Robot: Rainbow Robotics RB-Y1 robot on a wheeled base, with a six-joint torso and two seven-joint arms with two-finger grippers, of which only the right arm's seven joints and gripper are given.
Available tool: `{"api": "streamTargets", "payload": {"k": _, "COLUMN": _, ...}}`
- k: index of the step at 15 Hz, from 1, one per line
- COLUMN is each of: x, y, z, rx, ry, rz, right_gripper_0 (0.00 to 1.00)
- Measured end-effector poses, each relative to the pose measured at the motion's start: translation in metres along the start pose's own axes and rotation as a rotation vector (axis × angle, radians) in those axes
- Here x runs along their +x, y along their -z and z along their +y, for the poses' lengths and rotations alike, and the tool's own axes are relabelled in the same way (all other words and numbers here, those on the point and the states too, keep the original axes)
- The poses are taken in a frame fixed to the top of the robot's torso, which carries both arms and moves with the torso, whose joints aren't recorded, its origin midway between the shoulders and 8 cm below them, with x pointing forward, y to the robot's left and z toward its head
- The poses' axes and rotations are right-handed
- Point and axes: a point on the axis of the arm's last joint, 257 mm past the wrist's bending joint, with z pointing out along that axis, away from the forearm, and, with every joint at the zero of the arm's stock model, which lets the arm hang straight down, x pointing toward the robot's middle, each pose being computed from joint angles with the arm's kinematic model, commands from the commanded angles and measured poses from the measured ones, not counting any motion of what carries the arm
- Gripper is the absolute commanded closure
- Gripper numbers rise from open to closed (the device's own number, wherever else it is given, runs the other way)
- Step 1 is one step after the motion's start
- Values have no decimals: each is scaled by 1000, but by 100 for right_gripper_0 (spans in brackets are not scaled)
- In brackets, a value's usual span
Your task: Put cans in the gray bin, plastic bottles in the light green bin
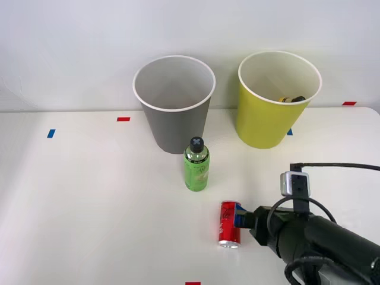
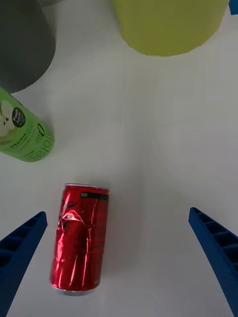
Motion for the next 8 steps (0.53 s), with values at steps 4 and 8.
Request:
{"api": "streamTargets", "payload": {"k": 4, "x": 8, "y": 0, "z": 8, "rx": -14, "ry": -36, "rz": 57, "right_gripper_0": 0}}
{"api": "streamTargets", "payload": {"k": 8, "x": 21, "y": 2, "z": 23, "rx": -67, "ry": -124, "rz": 111, "right_gripper_0": 0}}
